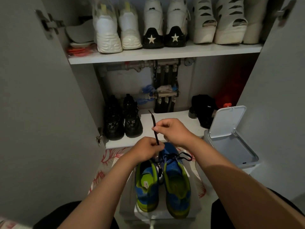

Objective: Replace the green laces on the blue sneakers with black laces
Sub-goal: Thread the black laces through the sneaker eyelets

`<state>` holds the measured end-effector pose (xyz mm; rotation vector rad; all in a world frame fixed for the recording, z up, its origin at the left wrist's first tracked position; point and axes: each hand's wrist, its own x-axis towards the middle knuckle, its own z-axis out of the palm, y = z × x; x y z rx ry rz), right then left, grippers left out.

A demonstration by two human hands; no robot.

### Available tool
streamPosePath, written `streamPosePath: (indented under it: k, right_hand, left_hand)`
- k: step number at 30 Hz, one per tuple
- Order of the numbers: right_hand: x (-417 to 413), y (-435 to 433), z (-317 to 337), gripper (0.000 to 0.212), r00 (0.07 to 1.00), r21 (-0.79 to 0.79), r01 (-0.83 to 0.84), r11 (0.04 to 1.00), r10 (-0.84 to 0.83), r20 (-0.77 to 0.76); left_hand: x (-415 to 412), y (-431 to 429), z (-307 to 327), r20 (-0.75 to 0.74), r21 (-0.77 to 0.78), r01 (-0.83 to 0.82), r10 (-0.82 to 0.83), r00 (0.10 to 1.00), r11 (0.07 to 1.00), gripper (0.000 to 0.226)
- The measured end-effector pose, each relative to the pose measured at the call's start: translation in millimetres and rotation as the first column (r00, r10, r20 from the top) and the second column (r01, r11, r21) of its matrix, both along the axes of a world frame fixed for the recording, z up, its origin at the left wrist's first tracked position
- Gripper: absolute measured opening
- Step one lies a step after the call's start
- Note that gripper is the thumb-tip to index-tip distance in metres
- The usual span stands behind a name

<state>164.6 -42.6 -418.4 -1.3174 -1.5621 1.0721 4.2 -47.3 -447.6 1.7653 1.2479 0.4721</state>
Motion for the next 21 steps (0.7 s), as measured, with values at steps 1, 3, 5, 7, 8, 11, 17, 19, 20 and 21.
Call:
streamPosePath:
  k: [1, 3, 5, 7, 8, 11, 17, 19, 20, 21]
  right_hand:
    - [1, -1, 2, 0.012, 1.0, 0.0, -0.006, 1.0, 0.006, -0.003]
    - [3, -2, 5, 0.013, 1.0, -0.012, 0.003, 1.0, -0.003, -0.008]
    - [7, -1, 4, 0.016, 0.999, -0.053, 0.031, 0.998, -0.03, 0.015]
    - [10, 0, 2, 0.016, 0.997, -0.115, 0.033, 0.993, -0.024, 0.08]
    - [11, 0, 0, 0.016, 0.992, -0.154, 0.014, 0.988, 0.005, 0.124]
    - [9, -2, -8, 0.022, 0.957, -0.245, -0.11, 0.963, 0.169, 0.236]
    - [2, -2, -16, 0.021, 0.922, -0.236, -0.19, 0.953, 0.256, 0.29]
    - [1, -1, -11, 0.02, 0.944, -0.18, -0.189, 0.965, 0.23, 0.238]
    - [1, 1, -8, 0.019, 0.958, -0.147, -0.178, 0.973, 0.206, 0.202]
    - [2, 2, -7, 0.019, 0.968, -0.115, -0.157, 0.981, 0.176, 0.181]
  left_hand:
    - [0, 0, 0, -0.013, 0.018, 0.005, -0.004, 1.0, 1.0, 0.016]
    - [0, 3, 2, -0.019, 0.063, -0.037, 0.038, 0.999, 0.997, 0.024]
    - [0, 6, 7, 0.078, 0.095, -0.169, 0.162, 0.984, 0.981, 0.025]
    - [-1, 9, 16, 0.295, 0.058, -0.338, 0.307, 0.905, 0.939, 0.022]
    - [-2, 10, 21, 0.406, 0.015, -0.397, 0.357, 0.841, 0.918, 0.021]
    - [-4, 10, 34, 0.596, -0.102, -0.476, 0.437, 0.674, 0.873, 0.02]
    - [-4, 5, 47, 0.662, -0.13, -0.459, 0.421, 0.62, 0.879, 0.022]
    - [-5, 5, 47, 0.619, -0.222, -0.416, 0.457, 0.639, 0.882, 0.026]
    - [-5, 5, 47, 0.589, -0.31, -0.389, 0.497, 0.638, 0.867, 0.028]
    - [-5, 4, 47, 0.545, -0.389, -0.359, 0.527, 0.652, 0.848, 0.025]
